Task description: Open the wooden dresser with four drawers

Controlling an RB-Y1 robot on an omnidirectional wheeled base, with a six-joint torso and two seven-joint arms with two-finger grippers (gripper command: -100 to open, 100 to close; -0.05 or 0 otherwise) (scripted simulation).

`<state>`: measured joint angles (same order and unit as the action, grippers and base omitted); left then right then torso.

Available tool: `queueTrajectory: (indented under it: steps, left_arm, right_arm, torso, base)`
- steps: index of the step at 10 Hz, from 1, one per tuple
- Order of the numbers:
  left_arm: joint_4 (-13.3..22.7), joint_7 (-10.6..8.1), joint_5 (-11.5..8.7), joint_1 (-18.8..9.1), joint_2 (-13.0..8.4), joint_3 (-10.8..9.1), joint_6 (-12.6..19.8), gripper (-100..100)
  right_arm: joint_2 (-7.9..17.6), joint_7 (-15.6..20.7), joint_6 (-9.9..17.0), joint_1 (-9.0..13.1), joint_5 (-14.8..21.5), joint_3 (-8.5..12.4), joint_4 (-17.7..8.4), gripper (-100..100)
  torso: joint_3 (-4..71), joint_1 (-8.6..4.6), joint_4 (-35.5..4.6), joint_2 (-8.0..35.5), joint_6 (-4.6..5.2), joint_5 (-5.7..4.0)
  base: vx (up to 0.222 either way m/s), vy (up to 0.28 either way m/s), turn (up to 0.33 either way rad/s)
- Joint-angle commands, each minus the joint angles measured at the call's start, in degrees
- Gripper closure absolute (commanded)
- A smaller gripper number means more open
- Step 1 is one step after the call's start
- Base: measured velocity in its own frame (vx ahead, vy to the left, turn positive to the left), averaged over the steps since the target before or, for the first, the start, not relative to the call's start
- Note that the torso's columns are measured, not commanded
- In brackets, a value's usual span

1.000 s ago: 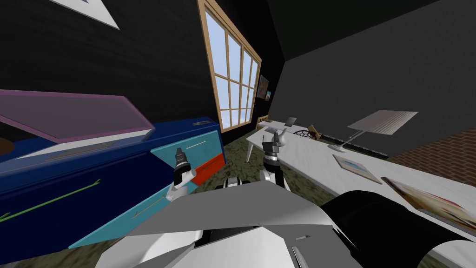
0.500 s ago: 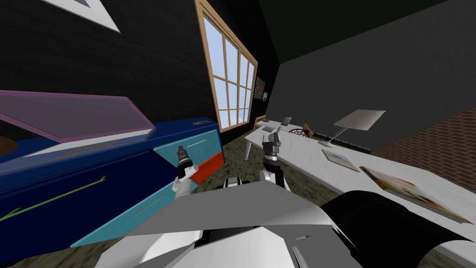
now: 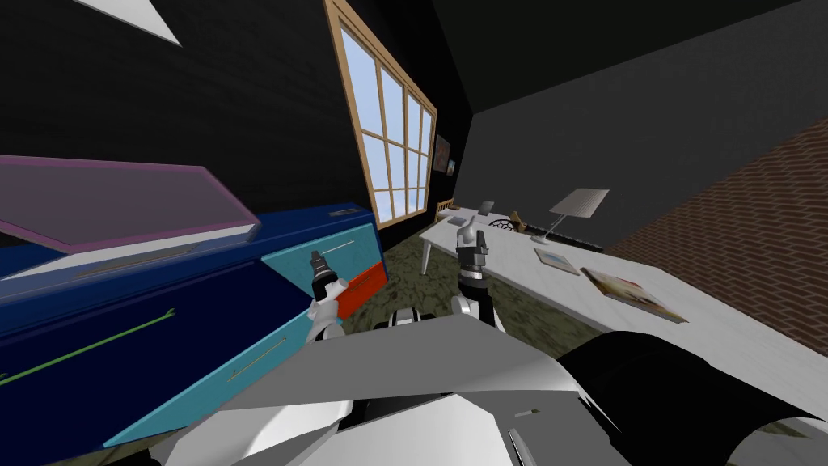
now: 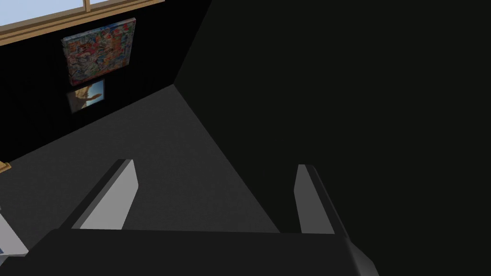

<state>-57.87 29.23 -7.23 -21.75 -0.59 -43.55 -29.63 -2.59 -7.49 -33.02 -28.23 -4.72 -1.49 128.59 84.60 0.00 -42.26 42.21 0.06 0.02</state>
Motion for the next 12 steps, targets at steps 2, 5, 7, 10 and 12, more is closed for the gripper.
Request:
queueTrajectory:
  steps: [2, 5, 7, 10, 12]
  left_arm:
    - [7.4, 2.78, 0.1, -6.7, 0.0, -4.59, -0.9, -100]
    - [7.0, 2.61, 0.1, -8.2, 0.0, -4.46, -0.7, -100]
    - [2.2, 0.46, 0.0, -3.8, 0.3, -0.84, 0.0, 100]
    - [-3.1, -1.85, 0.0, 1.7, 0.5, 2.91, 0.9, 100]
    - [-7.3, -4.16, 0.0, 5.4, 0.8, 6.65, 1.8, 100]
  right_arm:
    - [0.0, 0.0, 0.0, 0.0, 0.0, 0.0, 0.0, 0]
    - [0.0, 0.0, 0.0, 0.0, 0.0, 0.0, 0.0, 0]
    - [0.0, 0.0, 0.0, -0.1, 0.0, 0.0, 0.0, 0]
    - [0.0, 0.0, 0.0, 0.0, 0.0, 0.0, 0.0, 0]
    - [0.0, 0.0, 0.0, 0.0, 0.0, 0.0, 0.0, 0]
  torso:
    - [-0.1, 0.04, 0.0, 0.2, -0.02, -0.01]
    - [0.1, -0.04, 0.1, -0.2, -0.06, -0.04]
    - [0.2, 0.12, 0.1, -0.3, -0.14, 0.0]
    - [0.0, 0.04, 0.0, 0.0, 0.08, -0.02]
    - [0.0, 0.26, 0.0, 0.0, -0.05, 0.06]
  base:
    - [-0.135, 0.02, -0.18]
    - [-0.023, -0.003, 0.009]
    - [0.149, 0.004, 0.208]
    - [0.14, -0.033, 0.118]
    - [0.105, -0.003, 0.167]
